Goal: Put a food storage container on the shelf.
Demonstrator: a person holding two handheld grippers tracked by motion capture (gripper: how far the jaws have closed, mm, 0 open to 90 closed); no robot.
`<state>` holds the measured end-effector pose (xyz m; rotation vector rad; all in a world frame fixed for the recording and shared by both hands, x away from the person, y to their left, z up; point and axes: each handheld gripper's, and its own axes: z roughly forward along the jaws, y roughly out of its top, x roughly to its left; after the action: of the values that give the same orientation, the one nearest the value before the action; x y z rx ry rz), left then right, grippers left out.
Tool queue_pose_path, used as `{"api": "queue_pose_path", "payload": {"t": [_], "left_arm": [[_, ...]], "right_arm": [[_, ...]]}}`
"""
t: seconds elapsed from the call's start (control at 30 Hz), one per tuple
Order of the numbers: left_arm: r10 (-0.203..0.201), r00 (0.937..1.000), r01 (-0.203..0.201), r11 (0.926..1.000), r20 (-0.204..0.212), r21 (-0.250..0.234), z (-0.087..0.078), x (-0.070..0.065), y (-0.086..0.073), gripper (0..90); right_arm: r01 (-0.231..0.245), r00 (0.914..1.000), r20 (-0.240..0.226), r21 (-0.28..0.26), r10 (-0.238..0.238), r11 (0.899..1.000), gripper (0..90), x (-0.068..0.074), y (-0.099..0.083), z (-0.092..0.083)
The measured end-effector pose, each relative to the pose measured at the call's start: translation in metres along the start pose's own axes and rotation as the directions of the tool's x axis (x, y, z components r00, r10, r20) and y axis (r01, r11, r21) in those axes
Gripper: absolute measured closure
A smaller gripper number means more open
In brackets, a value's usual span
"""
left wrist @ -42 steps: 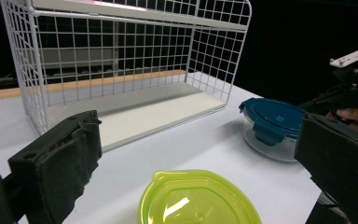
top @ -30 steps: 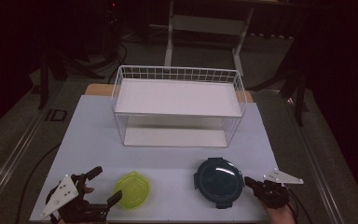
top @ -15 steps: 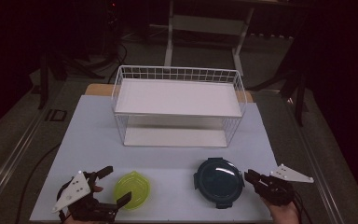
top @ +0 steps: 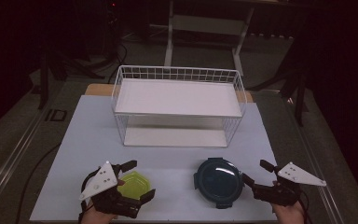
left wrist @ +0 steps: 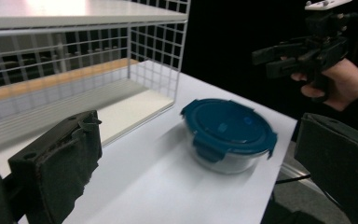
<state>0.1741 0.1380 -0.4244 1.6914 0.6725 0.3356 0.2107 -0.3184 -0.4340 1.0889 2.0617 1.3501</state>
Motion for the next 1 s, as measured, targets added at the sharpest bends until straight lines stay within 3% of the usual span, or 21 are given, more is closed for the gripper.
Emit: {"api": "queue_pose_path", "payload": {"t": [0.1,0.13,0.17,0.23,0.33,0.37,0.5,0.53,0.6,0.7,0.77,0.87,0.9,0.93,0.97,1.0], "left_arm": [[0.008,0.9999,-0.008,1.0000,0.012,0.003,0.006,-0.004,0.007,0.2],[0.005,0.9990,-0.005,1.0000,0.045,0.002,0.013,-0.007,0.014,0.2],[0.010,0.9984,-0.010,0.9999,0.056,0.001,0.016,-0.009,0.018,0.1],[0.010,0.9975,-0.010,0.9999,0.070,0.002,0.024,-0.013,0.022,0.2],[0.004,0.9959,-0.005,0.9998,0.091,0.017,0.038,-0.018,0.026,0.2],[-0.001,0.9956,-0.001,0.9998,0.094,0.018,0.041,-0.019,0.027,0.2],[-0.025,0.9930,0.020,0.9990,0.116,0.039,0.056,-0.021,0.028,0.2],[-0.057,0.9878,0.048,0.9968,0.145,0.065,0.069,-0.023,0.027,0.2],[-0.066,0.9856,0.053,0.9948,0.155,0.087,0.079,-0.025,0.027,0.2],[-0.122,0.9781,0.102,0.9874,0.168,0.121,0.095,-0.025,0.026,0.2],[-0.162,0.9725,0.139,0.9801,0.167,0.142,0.104,-0.023,0.024,0.2],[-0.264,0.9508,0.234,0.9545,0.162,0.185,0.121,-0.016,0.016,0.3],[-0.264,0.9508,0.234,0.9545,0.162,0.185,0.121,-0.016,0.016,0.3],[-0.314,0.9383,0.278,0.9332,0.144,0.228,0.131,-0.010,0.009,0.3],[-0.335,0.9329,0.296,0.9234,0.134,0.244,0.134,-0.008,0.006,0.3],[-0.371,0.9204,0.326,0.9018,0.123,0.284,0.140,-0.004,0.002,0.8]], "right_arm": [[0.032,0.9991,0.027,-0.018,-0.032,0.999,14.0,0.004,0.003,-0.003],[0.043,0.9986,0.030,-0.027,-0.043,0.999,14.5,0.006,0.005,-0.004],[0.051,0.9987,-0.001,-0.040,-0.051,0.998,16.2,0.008,0.008,-0.007],[0.069,0.9976,-0.002,-0.046,-0.069,0.997,19.3,0.010,0.011,-0.009],[0.060,0.9978,-0.029,-0.018,-0.060,0.998,19.6,0.010,0.012,-0.010],[0.059,0.9978,-0.029,-0.033,-0.060,0.998,21.9,0.010,0.012,-0.012],[0.085,0.9964,-0.003,-0.042,-0.085,0.996,22.2,0.011,0.012,-0.011],[0.087,0.9961,-0.009,-0.045,-0.088,0.995,22.4,0.012,0.012,-0.011],[0.121,0.9923,-0.021,-0.054,-0.122,0.991,25.4,0.014,0.013,-0.011],[0.107,0.9934,-0.036,-0.065,-0.109,0.992,25.3,0.014,0.012,-0.011],[0.101,0.9940,-0.036,-0.065,-0.103,0.993,24.1,0.014,0.011,-0.010],[0.103,0.9943,-0.025,-0.053,-0.104,0.993,22.2,0.014,0.009,-0.009],[0.103,0.9943,-0.025,-0.053,-0.104,0.993,22.2,0.014,0.009,-0.009],[0.099,0.9946,-0.024,-0.051,-0.101,0.994,22.0,0.014,0.008,-0.008],[0.100,0.9947,-0.021,-0.043,-0.101,0.994,21.6,0.015,0.007,-0.008],[0.098,0.9948,-0.022,-0.042,-0.099,0.994,20.9,0.015,0.007,-0.007]]}}
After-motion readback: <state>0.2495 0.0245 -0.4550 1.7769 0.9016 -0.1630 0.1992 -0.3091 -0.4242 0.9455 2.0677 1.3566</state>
